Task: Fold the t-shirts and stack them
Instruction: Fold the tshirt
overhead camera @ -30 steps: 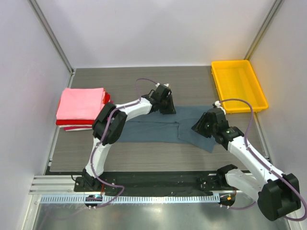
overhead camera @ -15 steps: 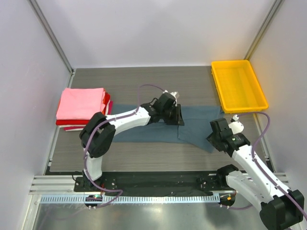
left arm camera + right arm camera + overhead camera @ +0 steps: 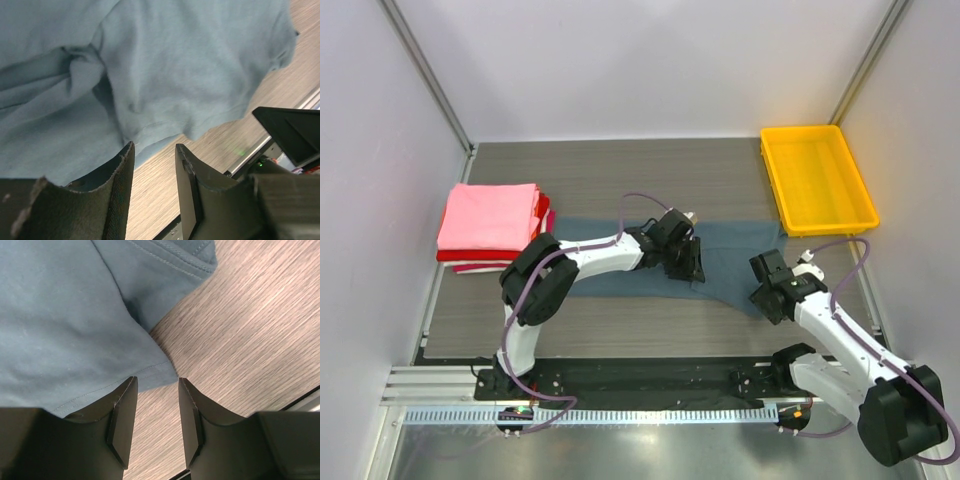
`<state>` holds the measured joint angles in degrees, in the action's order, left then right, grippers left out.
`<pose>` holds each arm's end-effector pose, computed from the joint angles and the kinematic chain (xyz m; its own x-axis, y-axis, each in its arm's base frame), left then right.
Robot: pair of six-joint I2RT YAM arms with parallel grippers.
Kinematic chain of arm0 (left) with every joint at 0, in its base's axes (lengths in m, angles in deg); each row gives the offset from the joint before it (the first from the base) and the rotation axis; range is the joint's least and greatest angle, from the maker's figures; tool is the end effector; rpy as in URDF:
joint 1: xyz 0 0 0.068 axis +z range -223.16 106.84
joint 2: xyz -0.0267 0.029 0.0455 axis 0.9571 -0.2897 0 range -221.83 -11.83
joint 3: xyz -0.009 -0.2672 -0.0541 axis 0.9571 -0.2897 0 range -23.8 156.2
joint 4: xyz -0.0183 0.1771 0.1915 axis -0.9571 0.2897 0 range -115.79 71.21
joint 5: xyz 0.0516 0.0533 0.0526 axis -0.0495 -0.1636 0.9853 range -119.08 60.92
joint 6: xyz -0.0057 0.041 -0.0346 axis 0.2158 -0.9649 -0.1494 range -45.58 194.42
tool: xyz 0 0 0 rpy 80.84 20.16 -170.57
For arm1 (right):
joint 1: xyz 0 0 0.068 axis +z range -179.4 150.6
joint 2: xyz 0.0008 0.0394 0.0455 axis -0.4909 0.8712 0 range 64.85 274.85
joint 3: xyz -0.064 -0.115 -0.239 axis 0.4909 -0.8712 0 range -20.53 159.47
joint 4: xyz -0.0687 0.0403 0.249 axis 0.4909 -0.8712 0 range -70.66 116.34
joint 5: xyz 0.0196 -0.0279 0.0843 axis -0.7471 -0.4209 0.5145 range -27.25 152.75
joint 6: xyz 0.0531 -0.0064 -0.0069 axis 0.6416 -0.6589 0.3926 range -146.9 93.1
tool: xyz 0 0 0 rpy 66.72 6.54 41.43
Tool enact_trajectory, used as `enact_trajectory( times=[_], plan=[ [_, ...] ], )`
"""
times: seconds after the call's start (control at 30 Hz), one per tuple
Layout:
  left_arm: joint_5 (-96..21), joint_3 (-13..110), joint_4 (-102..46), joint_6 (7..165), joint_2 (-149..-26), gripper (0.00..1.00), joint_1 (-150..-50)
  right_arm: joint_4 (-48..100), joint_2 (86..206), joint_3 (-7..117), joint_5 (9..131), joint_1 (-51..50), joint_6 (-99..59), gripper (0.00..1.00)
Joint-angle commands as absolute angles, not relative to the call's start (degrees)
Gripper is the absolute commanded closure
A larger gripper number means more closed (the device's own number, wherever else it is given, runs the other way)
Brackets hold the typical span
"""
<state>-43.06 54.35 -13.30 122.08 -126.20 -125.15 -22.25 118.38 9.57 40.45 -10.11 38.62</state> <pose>0.2604 -0.3470 0.1760 -0.9493 0.0499 -0.3103 0.2391 0.7555 -0.6099 0.1410 0.0351 0.1817 -0.5496 0.6997 -0.4565 0.7362 0.6639 0.1313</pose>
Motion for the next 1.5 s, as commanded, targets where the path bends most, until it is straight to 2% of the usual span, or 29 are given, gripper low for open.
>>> enact_trajectory(
  times=[0.0, 0.4, 0.73, 0.8, 0.83, 0.9, 1.0, 1.2, 1.47],
  plan=[
    [-43.2, 53.6, -14.4, 122.1, -124.5, 0.6, -125.1, -20.8, 117.2, 9.4, 39.2, -10.1, 40.8, 0.56],
    [-42.9, 56.0, -10.3, 120.6, -127.3, 0.59, -125.3, -19.5, 122.5, 8.1, 38.8, -10.0, 44.8, 0.57],
    [-43.8, 57.6, -10.1, 120.6, -129.3, 0.69, -125.2, -16.4, 122.1, 4.9, 38.5, -10.1, 46.5, 0.64],
    [-43.6, 57.8, -10.1, 120.6, -129.5, 0.71, -125.3, -16.5, 122.0, 4.8, 38.6, -10.1, 46.7, 0.77],
    [-43.6, 58.0, -10.0, 120.7, -129.6, 0.75, -125.2, -16.5, 121.7, 4.9, 38.8, -10.1, 46.8, 0.88],
    [-43.6, 58.2, -9.9, 120.7, -129.6, 0.81, -125.2, -16.6, 121.3, 5.2, 39.4, -10.1, 46.7, 0.98],
    [-43.6, 58.4, -9.4, 120.7, -129.3, 0.85, -125.2, -18.1, 120.1, 7.1, 39.1, -10.1, 46.4, 0.99],
    [-44.6, 58.2, -8.3, 120.6, -128.7, 1.0, -124.7, -22.2, 117.1, 12.0, 37.5, -10.1, 45.4, 0.99],
    [-46.2, 56.8, -8.0, 120.3, -127.8, 1.0, -123.5, -23.1, 119.8, 16.6, 34.6, -10.1, 44.6, 0.98]
  ],
)
